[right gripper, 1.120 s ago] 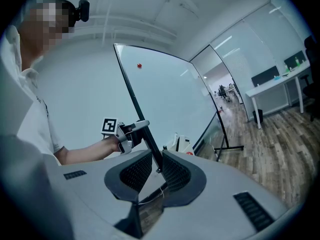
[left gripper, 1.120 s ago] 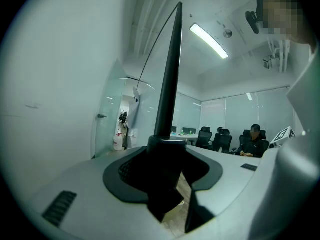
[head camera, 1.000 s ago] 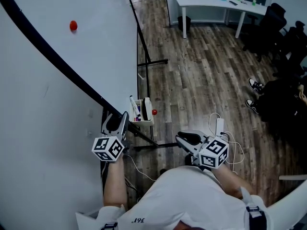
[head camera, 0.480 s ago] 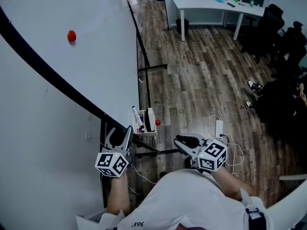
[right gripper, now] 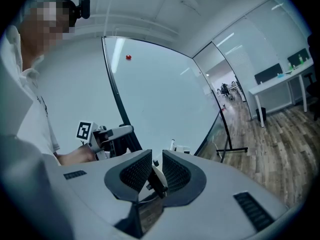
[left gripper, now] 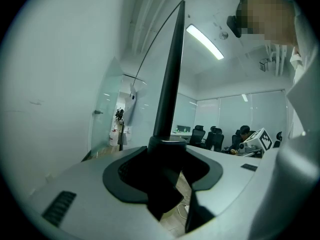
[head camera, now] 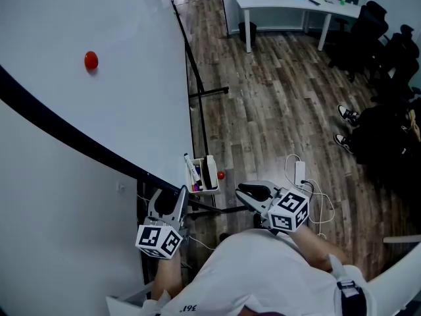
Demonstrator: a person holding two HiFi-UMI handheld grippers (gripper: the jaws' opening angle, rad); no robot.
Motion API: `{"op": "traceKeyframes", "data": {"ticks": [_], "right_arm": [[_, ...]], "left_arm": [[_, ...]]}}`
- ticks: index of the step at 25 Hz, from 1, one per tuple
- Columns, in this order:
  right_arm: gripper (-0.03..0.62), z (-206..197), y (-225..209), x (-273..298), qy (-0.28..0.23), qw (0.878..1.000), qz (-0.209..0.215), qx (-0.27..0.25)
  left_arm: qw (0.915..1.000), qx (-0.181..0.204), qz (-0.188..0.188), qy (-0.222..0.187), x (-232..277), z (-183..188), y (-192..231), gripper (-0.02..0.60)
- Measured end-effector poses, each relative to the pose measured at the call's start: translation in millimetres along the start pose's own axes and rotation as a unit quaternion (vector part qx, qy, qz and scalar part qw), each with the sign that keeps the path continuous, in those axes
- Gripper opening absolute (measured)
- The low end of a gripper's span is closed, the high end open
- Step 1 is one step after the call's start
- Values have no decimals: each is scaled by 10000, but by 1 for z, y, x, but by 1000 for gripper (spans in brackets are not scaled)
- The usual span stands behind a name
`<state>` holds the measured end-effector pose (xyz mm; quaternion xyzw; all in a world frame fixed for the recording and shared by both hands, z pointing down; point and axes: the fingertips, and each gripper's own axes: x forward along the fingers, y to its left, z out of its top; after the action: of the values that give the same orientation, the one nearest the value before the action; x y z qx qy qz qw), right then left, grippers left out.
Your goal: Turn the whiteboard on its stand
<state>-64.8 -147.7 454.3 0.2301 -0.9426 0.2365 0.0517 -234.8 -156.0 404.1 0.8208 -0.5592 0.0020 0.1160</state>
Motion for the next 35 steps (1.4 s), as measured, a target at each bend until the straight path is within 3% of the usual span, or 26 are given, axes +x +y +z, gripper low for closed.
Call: {"op": "traceKeyframes", "data": {"ticks": [2, 6, 11, 15, 20, 24, 35], "right_arm": [[83, -8, 2, -3, 20, 10000, 20, -6], [83, 39, -4, 19, 52, 10000, 21, 40], [83, -28, 5, -10, 69, 9999, 73, -70], [83, -9, -1, 4, 39, 10000, 43, -42], [83, -31, 3, -4, 52, 10000, 40, -68], [83, -17, 2, 1, 34, 10000, -13, -58], [83, -43, 1, -16, 19, 9999, -152, -62]], "left_arm": [[10000, 3, -35, 19, -8, -8, -8, 198], [9999, -21, -83, 102, 11, 32, 6, 198], [10000, -75, -12, 5, -23, -30, -23, 199], [10000, -39, -79, 12, -3, -13, -4, 199], [10000, -46, -71, -39, 0, -26, 2, 199], [9999, -49, -73, -51, 19, -9, 22, 199], [10000, -41, -30, -84, 39, -19, 44, 199]]}}
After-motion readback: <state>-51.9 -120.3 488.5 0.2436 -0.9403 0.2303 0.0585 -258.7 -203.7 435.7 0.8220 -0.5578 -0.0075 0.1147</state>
